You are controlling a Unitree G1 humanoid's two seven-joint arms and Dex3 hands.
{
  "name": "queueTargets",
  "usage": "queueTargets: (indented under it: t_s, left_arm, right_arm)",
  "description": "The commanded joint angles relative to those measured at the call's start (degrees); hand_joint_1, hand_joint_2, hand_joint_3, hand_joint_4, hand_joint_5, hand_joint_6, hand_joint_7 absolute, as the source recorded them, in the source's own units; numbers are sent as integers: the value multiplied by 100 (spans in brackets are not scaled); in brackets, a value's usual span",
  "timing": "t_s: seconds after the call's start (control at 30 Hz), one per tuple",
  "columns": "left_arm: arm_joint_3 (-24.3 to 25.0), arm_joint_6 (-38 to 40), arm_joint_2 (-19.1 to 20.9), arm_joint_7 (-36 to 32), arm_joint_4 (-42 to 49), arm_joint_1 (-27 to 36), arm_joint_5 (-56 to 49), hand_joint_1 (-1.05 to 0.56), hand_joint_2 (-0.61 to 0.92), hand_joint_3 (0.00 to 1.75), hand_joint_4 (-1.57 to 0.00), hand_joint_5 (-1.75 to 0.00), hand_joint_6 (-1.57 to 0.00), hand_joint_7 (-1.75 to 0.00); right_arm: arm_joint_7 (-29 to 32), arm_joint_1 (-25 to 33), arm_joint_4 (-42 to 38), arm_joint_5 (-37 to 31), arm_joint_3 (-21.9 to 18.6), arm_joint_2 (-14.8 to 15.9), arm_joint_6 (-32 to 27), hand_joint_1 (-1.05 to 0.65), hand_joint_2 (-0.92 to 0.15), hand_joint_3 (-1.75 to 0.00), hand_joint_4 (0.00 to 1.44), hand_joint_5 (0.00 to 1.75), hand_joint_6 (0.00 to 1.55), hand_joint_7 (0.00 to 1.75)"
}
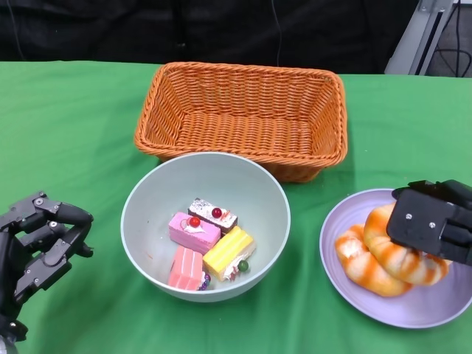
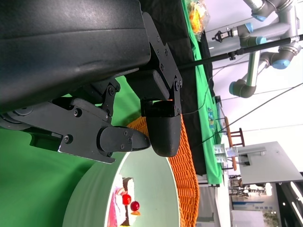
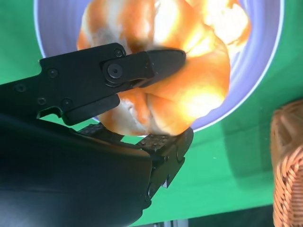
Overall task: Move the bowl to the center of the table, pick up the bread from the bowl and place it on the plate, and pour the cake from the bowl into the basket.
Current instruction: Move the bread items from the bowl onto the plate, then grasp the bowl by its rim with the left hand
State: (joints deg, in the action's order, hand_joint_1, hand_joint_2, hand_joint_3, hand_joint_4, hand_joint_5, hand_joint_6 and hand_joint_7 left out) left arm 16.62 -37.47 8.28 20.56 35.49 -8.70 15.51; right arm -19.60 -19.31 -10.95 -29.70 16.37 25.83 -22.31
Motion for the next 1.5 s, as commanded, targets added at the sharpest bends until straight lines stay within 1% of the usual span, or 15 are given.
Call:
queueTargets:
  t_s: [0.03,0.2,0.23,0.33,0.43,0.57,0.77,1.03,1.17,1.3,1.37,1.4,1.43,1.47,1.5]
  left_arm:
    - [61,-9,128,88,5,-2,101,-12,92,30,-80,-149,-87,-100]
    - [40,16,130,91,-32,18,117,-13,92,30,-81,-148,-88,-100]
    - [38,14,128,93,-38,23,119,-12,92,30,-81,-148,-88,-100]
    - [33,-19,128,90,-40,27,104,-11,92,31,-80,-149,-87,-100]
    - [36,-2,131,104,-43,28,117,-12,92,32,-79,-149,-87,-100]
    - [46,26,128,103,-66,37,116,-13,91,32,-79,-150,-87,-100]
    - [50,40,144,130,-30,27,120,-11,92,32,-78,-150,-87,-100]
    - [47,18,155,160,24,6,114,-13,92,30,-79,-149,-87,-99]
    - [54,24,164,197,38,-2,151,-12,92,30,-79,-150,-87,-100]
    - [55,17,165,198,24,11,148,-12,92,31,-78,-151,-86,-100]
    - [48,11,161,131,-5,33,92,-12,92,31,-78,-151,-87,-100]
    - [46,4,159,106,-18,42,68,-13,92,31,-78,-151,-87,-100]
    - [46,15,156,100,-36,49,69,-13,92,30,-79,-151,-88,-100]
    - [46,24,154,100,-47,53,73,-13,92,30,-79,-151,-88,-100]
    - [49,40,152,95,-64,56,79,-13,92,30,-79,-151,-88,-100]
  right_arm:
    - [-186,172,95,-109,71,161,-252,-48,-92,-8,26,0,30,0]
    - [-198,227,237,-87,58,156,-316,-48,-92,-5,19,0,23,0]
    - [-194,243,278,-80,49,147,-343,-48,-92,-7,13,0,14,0]
    - [-208,315,486,13,-54,135,-421,-50,-92,-12,3,0,4,0]
    - [-318,326,724,69,-116,179,-519,-51,-92,-15,0,0,1,0]
    - [-640,279,1070,165,-199,282,-721,-51,-92,-18,2,1,5,2]
    - [-1406,110,1680,1458,-1198,272,-1263,-38,-92,-17,20,9,12,3]
    - [-1587,-151,1734,2788,-2095,186,-2208,-33,-92,-22,15,4,17,3]
    - [-1500,-142,1764,3180,-2244,212,-2438,-30,-92,-24,12,2,17,2]
    - [-1338,-23,1838,3270,-2261,256,-2273,-29,-92,-25,14,3,17,2]
    - [-947,150,2062,3303,-2476,-14,-2156,-26,-92,-20,23,7,25,5]
    - [-644,296,2207,3454,-2740,-365,-1975,-23,-92,-20,27,9,29,7]
    - [-331,465,2390,3713,-3052,-822,-1767,-18,-92,-20,43,17,42,12]
    - [-117,582,2509,3912,-3250,-1126,-1615,-15,-92,-22,55,23,51,16]
    - [54,756,2704,4232,-3457,-1528,-1414,-14,-92,-24,62,27,57,18]
